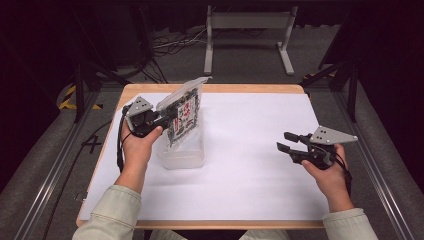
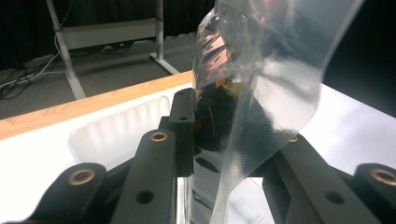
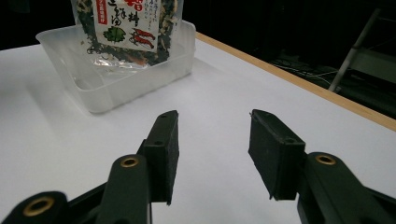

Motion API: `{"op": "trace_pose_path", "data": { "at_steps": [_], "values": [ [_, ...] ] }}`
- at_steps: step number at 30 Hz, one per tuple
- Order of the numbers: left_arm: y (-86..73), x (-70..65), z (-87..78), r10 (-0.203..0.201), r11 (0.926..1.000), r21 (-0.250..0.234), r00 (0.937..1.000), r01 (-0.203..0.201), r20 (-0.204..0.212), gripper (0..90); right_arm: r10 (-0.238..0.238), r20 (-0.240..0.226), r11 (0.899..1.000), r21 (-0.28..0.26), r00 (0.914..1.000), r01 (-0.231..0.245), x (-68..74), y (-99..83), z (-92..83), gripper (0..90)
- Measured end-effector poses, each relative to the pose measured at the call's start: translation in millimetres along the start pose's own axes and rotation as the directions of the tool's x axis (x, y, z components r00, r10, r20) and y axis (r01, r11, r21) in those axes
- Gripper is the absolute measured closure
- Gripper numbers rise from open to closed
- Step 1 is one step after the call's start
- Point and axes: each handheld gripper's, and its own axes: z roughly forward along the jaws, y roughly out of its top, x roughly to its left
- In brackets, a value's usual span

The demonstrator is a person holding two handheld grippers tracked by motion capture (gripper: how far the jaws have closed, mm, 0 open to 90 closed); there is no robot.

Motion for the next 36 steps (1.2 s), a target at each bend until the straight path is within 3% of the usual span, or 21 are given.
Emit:
{"op": "trace_pose_path", "data": {
  "at_steps": [5, 10, 19, 30, 32, 36],
  "values": [
    [-2.0, 1.3, -2.4, -0.002, 0.9999, 0.012, 1.0, 0.002, -0.001, 72.1, -0.002, -0.001, 1.0, 0.002, 1.0, 0.002, 0.1, -0.5, 1.6, 53.4],
    [-5.5, 8.0, -4.3, -0.05, 0.9987, 0.007, 0.9988, 0.05, 0.0, 71.9, 0.003, -0.002, 1.0, 0.011, 1.0, -0.003, 0.0, -1.3, 3.8, 52.7],
    [-8.7, 17.1, -4.7, -0.086, 0.9962, 0.008, 0.9962, 0.086, -0.01, 71.3, 0.012, 0.001, 1.0, 0.017, 0.9999, -0.012, -1.4, -2.6, 5.6, 51.5],
    [-3.8, 13.6, -4.1, -0.097, 0.9951, 0.014, 0.9949, 0.098, -0.028, 70.5, 0.015, 0.004, 1.0, 0.012, 0.9999, -0.015, -3.0, -3.2, 5.1, 51.0],
    [-2.8, 12.3, -3.5, -0.095, 0.9952, 0.021, 0.9949, 0.096, -0.032, 69.5, 0.017, 0.003, 1.0, 0.011, 0.9999, -0.017, -3.5, -3.3, 5.1, 51.0],
    [-0.3, 8.5, -5.4, -0.095, 0.9955, -0.005, 0.995, 0.095, -0.03, 55.9, 0.017, 0.003, 1.0, 0.01, 0.9999, -0.017, -4.0, -3.1, 4.8, 51.0]
  ]
}}
